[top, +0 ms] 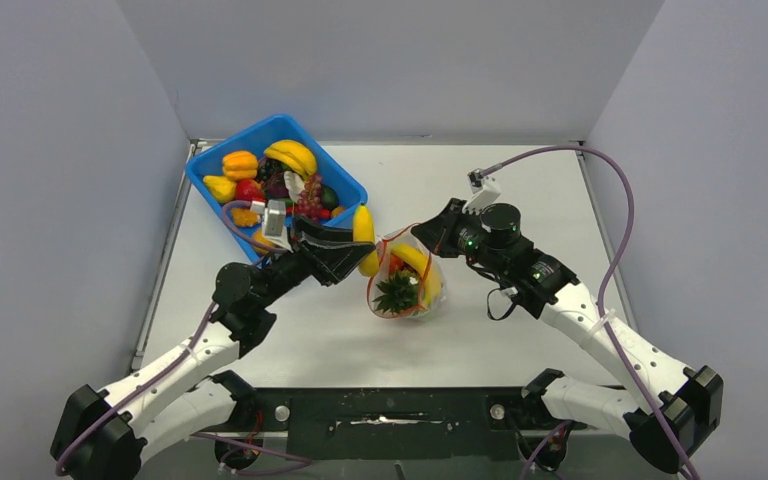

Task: Place the food in the zip-top bag and seal the zipper
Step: Pick up the fake fruit from the bin, then place the fake fruit in the zipper food storage bag.

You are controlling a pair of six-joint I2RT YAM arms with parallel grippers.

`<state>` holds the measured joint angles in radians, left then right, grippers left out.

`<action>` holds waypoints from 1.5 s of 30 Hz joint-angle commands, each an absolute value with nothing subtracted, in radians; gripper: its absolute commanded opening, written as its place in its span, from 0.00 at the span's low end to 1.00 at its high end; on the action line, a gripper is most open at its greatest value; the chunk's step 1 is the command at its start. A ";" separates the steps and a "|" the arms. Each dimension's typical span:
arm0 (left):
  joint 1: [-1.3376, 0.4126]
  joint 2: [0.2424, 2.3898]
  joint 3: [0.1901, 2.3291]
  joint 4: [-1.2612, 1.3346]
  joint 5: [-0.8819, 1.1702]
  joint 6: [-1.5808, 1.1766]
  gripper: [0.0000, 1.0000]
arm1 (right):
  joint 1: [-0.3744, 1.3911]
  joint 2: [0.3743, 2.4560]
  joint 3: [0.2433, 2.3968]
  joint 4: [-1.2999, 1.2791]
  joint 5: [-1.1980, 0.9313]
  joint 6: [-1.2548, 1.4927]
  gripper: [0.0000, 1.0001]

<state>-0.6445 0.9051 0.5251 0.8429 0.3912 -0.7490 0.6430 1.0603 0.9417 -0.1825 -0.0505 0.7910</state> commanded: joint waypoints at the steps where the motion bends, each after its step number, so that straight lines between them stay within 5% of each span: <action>1: -0.681 0.945 0.530 1.020 0.351 -0.774 0.22 | 0.649 1.057 0.973 -0.048 -0.071 0.818 0.00; 19: -0.856 1.220 0.494 1.387 0.274 -0.738 0.22 | 0.667 1.058 0.980 -0.055 -0.054 0.826 0.00; 45: -0.969 1.258 0.476 1.304 0.083 -0.567 0.22 | 0.671 1.044 0.990 -0.038 -0.039 0.861 0.00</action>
